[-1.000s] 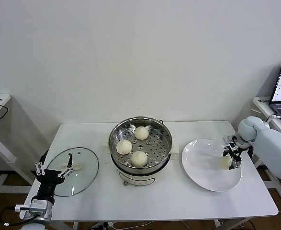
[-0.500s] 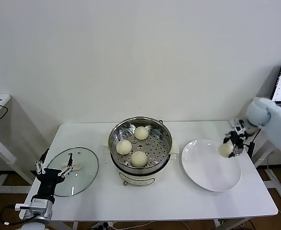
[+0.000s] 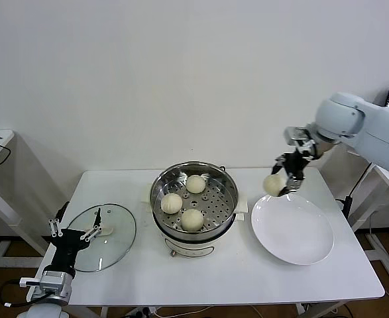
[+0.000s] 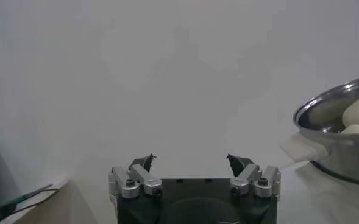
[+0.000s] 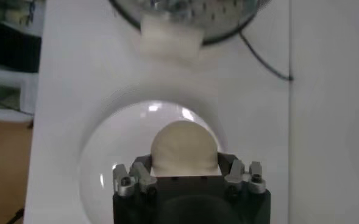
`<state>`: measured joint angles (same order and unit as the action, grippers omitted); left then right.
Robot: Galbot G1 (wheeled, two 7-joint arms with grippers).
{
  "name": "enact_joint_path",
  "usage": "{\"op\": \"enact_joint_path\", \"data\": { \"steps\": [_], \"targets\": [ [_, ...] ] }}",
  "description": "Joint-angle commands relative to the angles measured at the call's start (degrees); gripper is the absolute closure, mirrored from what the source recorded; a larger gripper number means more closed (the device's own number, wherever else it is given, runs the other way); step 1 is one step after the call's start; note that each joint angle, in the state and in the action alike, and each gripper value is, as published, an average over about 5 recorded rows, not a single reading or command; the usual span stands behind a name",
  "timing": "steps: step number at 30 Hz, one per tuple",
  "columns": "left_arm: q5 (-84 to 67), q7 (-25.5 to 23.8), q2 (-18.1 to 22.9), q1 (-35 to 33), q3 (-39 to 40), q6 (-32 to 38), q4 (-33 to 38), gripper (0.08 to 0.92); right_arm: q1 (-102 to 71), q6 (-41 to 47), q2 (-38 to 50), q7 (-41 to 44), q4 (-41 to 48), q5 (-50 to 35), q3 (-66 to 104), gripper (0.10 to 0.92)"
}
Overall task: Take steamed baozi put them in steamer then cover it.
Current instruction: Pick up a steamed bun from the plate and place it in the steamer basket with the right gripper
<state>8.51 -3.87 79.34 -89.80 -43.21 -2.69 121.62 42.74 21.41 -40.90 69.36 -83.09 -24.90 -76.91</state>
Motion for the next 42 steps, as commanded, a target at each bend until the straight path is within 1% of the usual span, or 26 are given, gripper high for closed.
{"op": "enact_joint_path", "data": {
  "steps": [1, 5, 11, 16, 25, 42],
  "targets": [
    [-0.3, -0.1, -0.1, 0.2, -0.4, -0.1, -0.5, 0.177, 9.0, 6.3, -16.0, -2.7, -2.2, -13.6, -8.8, 0.321],
    [-0.5, -0.2, -0.2, 0.2, -0.8, 0.0, -0.8, 0.177, 5.3, 6.2, -21.3, -2.8, 2.4, -12.6, -7.3, 0.32],
    [-0.8, -0.3, -0.4, 0.4, -1.4, -0.1, -1.7, 0.177, -1.1, 5.6, -26.9, -2.3, 10.6, -8.6, -4.6, 0.319],
    [-1.2, -0.4, -0.6, 0.7, -1.9, -0.2, -1.9, 0.177, -5.9, 4.7, -29.4, -1.5, 15.3, -4.7, -3.6, 0.314],
    [-1.5, -0.5, -0.8, 1.2, -2.1, -0.4, -2.6, 0.177, -9.6, 3.8, -30.0, -1.0, 17.8, -0.6, -3.4, 0.313],
    [-1.6, -0.5, -0.6, 0.9, -2.0, -0.3, -2.2, 0.177, -12.0, 3.7, -30.7, -1.2, 20.3, 1.3, -2.4, 0.313]
  ]
}}
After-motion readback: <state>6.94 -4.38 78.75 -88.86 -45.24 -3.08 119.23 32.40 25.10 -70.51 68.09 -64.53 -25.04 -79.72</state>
